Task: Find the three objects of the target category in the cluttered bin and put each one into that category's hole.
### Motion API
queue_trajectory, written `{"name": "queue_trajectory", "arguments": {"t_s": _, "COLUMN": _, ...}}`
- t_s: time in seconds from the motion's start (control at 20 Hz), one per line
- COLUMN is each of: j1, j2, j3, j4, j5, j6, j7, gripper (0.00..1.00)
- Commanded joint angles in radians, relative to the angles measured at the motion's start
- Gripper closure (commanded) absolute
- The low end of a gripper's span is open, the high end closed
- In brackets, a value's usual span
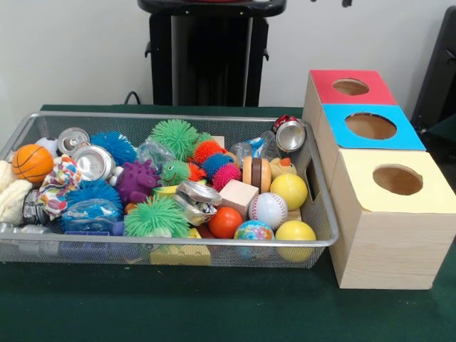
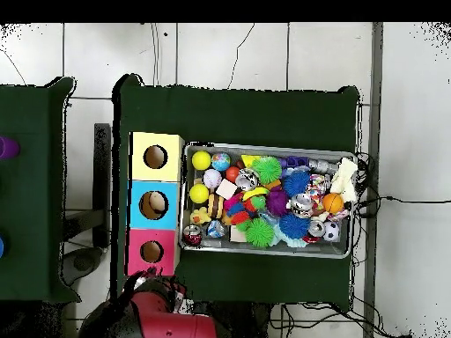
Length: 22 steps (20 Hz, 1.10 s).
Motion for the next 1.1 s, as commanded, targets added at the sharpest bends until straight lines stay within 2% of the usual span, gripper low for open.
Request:
{"name": "queue_trajectory", "arguments": {"t_s": 0.05, "j1": -0.083, "j2": 0.079, "j3": 0.067, "j4": 0.109, "j5": -0.041, "j6": -0.102, "j7": 0.032, "gripper": 0.00}}
{"name": "queue_trajectory", "arguments": {"t_s": 0.3, "j1": -0.159, "j2": 0.128, "j3": 0.110, "j4": 0.133, "j5": -0.062, "j6": -0.196, "j7": -0.003, "gripper": 0.00}}
{"name": "queue_trajectory", "arguments": {"t_s": 0.6, "j1": -0.235, "j2": 0.196, "j3": 0.144, "j4": 0.149, "j5": -0.110, "j6": -0.307, "j7": 0.004, "gripper": 0.00}}
{"name": "queue_trajectory", "arguments": {"t_s": 0.85, "j1": -0.217, "j2": 0.232, "j3": 0.114, "j4": 0.135, "j5": -0.125, "j6": -0.335, "j7": 0.072, "gripper": 0.00}}
{"name": "queue_trajectory", "arguments": {"t_s": 1.0, "j1": -0.158, "j2": 0.267, "j3": 0.055, "j4": 0.112, "j5": -0.070, "j6": -0.318, "j7": 0.170, "gripper": 0.00}}
{"name": "queue_trajectory", "arguments": {"t_s": 1.1, "j1": -0.155, "j2": 0.287, "j3": 0.057, "j4": 0.109, "j5": -0.027, "j6": -0.304, "j7": 0.203, "gripper": 0.00}}
